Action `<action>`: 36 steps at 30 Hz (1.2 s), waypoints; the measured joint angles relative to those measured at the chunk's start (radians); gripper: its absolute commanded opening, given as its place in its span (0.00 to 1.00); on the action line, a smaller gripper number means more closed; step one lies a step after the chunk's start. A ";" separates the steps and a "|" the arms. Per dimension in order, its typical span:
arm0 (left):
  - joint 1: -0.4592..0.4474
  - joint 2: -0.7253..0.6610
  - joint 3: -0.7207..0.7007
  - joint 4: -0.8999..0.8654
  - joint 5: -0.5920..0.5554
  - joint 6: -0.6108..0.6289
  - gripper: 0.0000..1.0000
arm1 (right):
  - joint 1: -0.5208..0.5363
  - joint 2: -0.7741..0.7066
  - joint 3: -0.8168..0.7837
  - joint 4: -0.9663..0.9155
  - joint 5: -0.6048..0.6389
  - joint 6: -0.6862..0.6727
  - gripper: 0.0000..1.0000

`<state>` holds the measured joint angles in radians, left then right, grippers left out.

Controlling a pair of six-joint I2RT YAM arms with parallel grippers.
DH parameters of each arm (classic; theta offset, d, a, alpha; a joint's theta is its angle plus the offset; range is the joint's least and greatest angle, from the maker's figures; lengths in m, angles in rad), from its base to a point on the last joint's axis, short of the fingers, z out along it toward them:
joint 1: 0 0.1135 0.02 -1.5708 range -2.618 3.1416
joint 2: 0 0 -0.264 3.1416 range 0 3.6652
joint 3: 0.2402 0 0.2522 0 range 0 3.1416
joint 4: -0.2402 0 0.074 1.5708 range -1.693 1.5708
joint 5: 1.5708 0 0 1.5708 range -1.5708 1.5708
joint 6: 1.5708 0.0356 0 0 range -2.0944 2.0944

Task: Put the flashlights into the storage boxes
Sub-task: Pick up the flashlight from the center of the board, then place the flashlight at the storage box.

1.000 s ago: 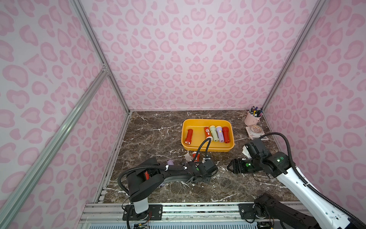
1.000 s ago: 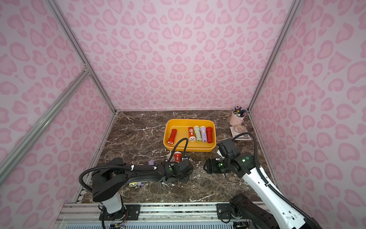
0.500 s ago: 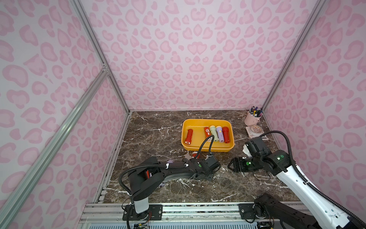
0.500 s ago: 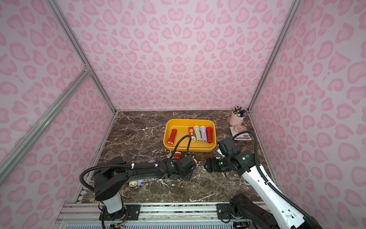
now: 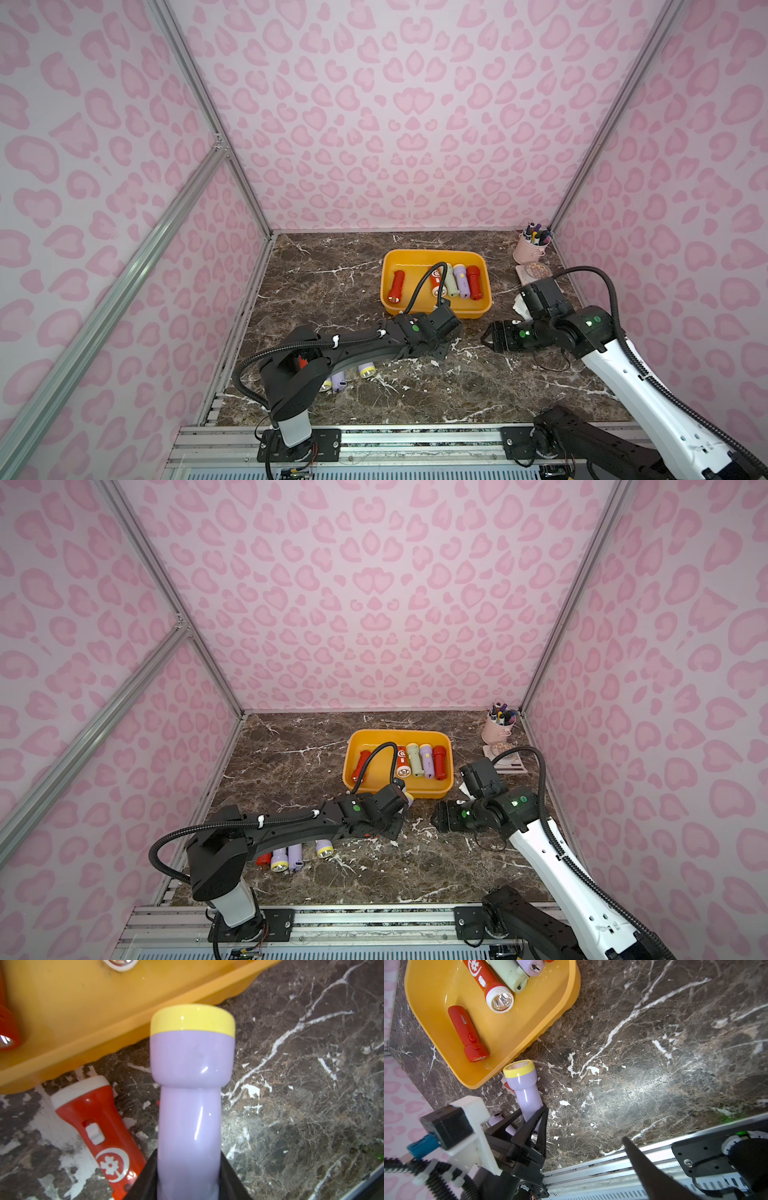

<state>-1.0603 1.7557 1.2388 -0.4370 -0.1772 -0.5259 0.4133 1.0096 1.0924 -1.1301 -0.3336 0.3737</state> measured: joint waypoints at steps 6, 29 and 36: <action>0.059 -0.004 0.049 -0.008 -0.006 0.041 0.29 | -0.001 0.040 0.034 0.005 -0.001 -0.003 0.75; 0.406 0.369 0.497 -0.011 0.139 0.170 0.30 | -0.010 0.257 0.192 0.074 0.005 0.001 0.74; 0.441 0.469 0.586 -0.015 0.226 0.156 0.31 | -0.026 0.324 0.238 0.085 0.021 0.008 0.74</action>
<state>-0.6189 2.2246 1.8244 -0.4519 0.0490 -0.3702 0.3874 1.3334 1.3308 -1.0447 -0.3130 0.3817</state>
